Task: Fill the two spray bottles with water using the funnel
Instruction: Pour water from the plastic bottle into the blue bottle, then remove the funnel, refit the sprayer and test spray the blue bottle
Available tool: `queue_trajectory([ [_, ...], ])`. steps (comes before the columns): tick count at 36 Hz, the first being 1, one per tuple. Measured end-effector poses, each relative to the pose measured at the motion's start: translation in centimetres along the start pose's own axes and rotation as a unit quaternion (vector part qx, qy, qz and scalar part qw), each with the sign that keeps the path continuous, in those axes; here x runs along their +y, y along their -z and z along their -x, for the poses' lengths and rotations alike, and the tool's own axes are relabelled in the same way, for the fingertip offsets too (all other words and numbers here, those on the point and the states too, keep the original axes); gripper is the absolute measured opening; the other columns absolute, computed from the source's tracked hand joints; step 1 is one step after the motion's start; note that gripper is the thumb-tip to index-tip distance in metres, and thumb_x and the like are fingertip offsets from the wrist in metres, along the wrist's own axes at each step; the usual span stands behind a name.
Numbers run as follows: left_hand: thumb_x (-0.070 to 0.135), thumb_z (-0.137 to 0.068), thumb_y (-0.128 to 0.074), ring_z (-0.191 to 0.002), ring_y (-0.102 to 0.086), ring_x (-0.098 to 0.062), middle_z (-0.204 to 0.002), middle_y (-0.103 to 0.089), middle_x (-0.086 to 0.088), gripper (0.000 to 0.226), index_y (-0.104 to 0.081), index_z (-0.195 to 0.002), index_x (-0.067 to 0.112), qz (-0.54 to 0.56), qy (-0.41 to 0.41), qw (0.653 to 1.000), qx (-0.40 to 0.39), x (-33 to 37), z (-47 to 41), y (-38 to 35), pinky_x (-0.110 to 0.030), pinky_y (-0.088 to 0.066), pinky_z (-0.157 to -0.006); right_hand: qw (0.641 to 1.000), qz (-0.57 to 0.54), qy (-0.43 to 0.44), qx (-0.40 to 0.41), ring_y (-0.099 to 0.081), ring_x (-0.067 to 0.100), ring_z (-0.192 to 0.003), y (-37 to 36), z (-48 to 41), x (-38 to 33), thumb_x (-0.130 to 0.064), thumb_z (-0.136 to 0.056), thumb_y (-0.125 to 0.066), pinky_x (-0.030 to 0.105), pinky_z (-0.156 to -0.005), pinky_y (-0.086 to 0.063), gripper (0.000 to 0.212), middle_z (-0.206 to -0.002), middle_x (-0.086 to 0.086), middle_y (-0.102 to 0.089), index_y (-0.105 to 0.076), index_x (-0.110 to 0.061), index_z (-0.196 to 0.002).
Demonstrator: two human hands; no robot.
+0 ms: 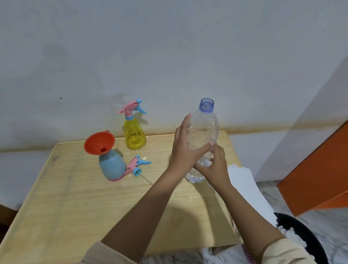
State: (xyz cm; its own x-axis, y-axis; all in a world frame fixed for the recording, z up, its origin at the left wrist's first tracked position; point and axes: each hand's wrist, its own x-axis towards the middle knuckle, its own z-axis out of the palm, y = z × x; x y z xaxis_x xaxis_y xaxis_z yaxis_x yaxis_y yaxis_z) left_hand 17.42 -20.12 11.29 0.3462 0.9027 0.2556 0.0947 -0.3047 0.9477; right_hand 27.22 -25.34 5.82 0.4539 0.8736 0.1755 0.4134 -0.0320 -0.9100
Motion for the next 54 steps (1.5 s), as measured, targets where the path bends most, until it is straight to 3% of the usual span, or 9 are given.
queue_trajectory([
  [3,0.027,-0.070,-0.079,-0.125,-0.040,-0.009,-0.132,-0.032,0.011,0.092,-0.022,-0.141,0.043,-0.004,-0.008,1.000,0.014,0.1,0.1,-0.1,-0.027,-0.039,-0.101,0.999,-0.015,0.006,0.032,-0.043,0.004,-0.119,-0.2,0.9,-0.1,-0.050,-0.062,-0.070,0.013,-0.088,-0.039,0.082,-0.129,-0.001,-0.045,-0.042,-0.018,-0.132],
  [7,0.030,-0.074,-0.072,-0.125,-0.039,-0.006,-0.135,-0.032,0.008,0.083,-0.027,-0.143,0.031,0.027,-0.005,1.000,0.005,-0.2,0.4,0.6,-0.016,-0.036,-0.099,0.992,-0.024,0.018,0.124,-0.046,0.001,-0.116,-0.8,2.4,-1.1,-0.017,-0.075,-0.077,0.018,-0.094,-0.043,0.061,-0.127,0.002,-0.046,-0.046,-0.012,-0.127],
  [12,0.020,-0.089,-0.064,-0.112,-0.049,0.003,-0.121,-0.053,0.008,0.038,-0.054,-0.125,0.019,0.058,0.038,0.997,0.020,-1.5,1.7,4.4,-0.024,-0.039,-0.102,0.977,-0.010,0.057,0.206,-0.049,-0.004,-0.101,-3.2,4.7,-2.5,-0.002,-0.078,-0.070,0.014,-0.083,-0.043,0.039,-0.108,-0.004,-0.049,-0.050,-0.014,-0.109],
  [17,0.020,-0.090,-0.062,-0.103,-0.055,-0.005,-0.114,-0.056,0.002,0.027,-0.059,-0.116,0.015,-0.027,0.091,0.993,0.066,-6.1,3.8,10.2,-0.018,-0.045,-0.090,0.990,-0.030,0.072,0.115,-0.053,0.000,-0.098,-7.9,4.8,-4.5,-0.011,-0.077,-0.066,0.015,-0.079,-0.045,0.033,-0.100,-0.012,-0.053,-0.051,-0.030,-0.099],
  [23,0.006,-0.084,-0.067,-0.096,-0.053,-0.021,-0.103,-0.050,-0.006,0.027,-0.058,-0.108,-0.001,-0.104,0.113,0.965,0.211,-10.6,6.5,17.3,-0.011,-0.046,-0.081,0.995,-0.030,0.086,-0.032,-0.052,-0.004,-0.102,-14.7,2.9,-8.4,-0.013,-0.077,-0.072,0.012,-0.083,-0.043,0.036,-0.106,-0.007,-0.055,-0.057,-0.019,-0.109],
  [29,0.050,-0.067,-0.061,-0.106,-0.053,-0.033,-0.110,-0.044,-0.001,0.073,-0.050,-0.122,0.003,-0.137,0.138,0.960,0.203,-14.3,5.2,22.5,-0.050,-0.048,-0.092,0.988,0.014,0.078,-0.131,-0.037,0.007,-0.119,-20.6,0.9,-11.3,-0.028,-0.069,-0.081,0.009,-0.093,-0.030,0.082,-0.130,0.002,-0.040,-0.036,-0.010,-0.136],
  [33,0.048,-0.064,-0.054,-0.115,-0.052,-0.032,-0.119,-0.048,-0.012,0.083,-0.046,-0.131,-0.001,-0.153,0.120,0.972,0.135,-15.2,3.7,23.8,-0.048,-0.043,-0.100,0.986,0.044,0.077,-0.144,-0.037,0.013,-0.121,-23.0,0.1,-12.3,-0.033,-0.064,-0.084,0.017,-0.092,-0.028,0.094,-0.132,0.005,-0.038,-0.030,-0.011,-0.138],
  [39,0.019,-0.069,-0.063,-0.109,-0.056,-0.029,-0.110,-0.044,0.001,0.042,-0.053,-0.110,0.016,-0.095,0.108,0.985,0.097,-15.8,2.5,24.2,-0.051,-0.045,-0.097,0.988,0.064,0.042,-0.137,-0.038,0.018,-0.124,-24.4,-0.9,-12.9,-0.033,-0.065,-0.084,0.013,-0.088,-0.026,0.099,-0.136,0.009,-0.036,-0.025,-0.008,-0.141],
  [54,0.043,-0.066,-0.072,-0.107,-0.060,-0.018,-0.113,-0.049,0.006,0.043,-0.047,-0.100,0.050,-0.058,0.092,0.989,0.101,-17.7,1.9,24.6,-0.045,-0.049,-0.096,0.991,0.067,0.027,-0.112,-0.039,0.018,-0.123,-24.3,-1.2,-14.2,-0.031,-0.063,-0.086,0.016,-0.088,-0.029,0.094,-0.133,0.007,-0.040,-0.032,-0.010,-0.137],
])
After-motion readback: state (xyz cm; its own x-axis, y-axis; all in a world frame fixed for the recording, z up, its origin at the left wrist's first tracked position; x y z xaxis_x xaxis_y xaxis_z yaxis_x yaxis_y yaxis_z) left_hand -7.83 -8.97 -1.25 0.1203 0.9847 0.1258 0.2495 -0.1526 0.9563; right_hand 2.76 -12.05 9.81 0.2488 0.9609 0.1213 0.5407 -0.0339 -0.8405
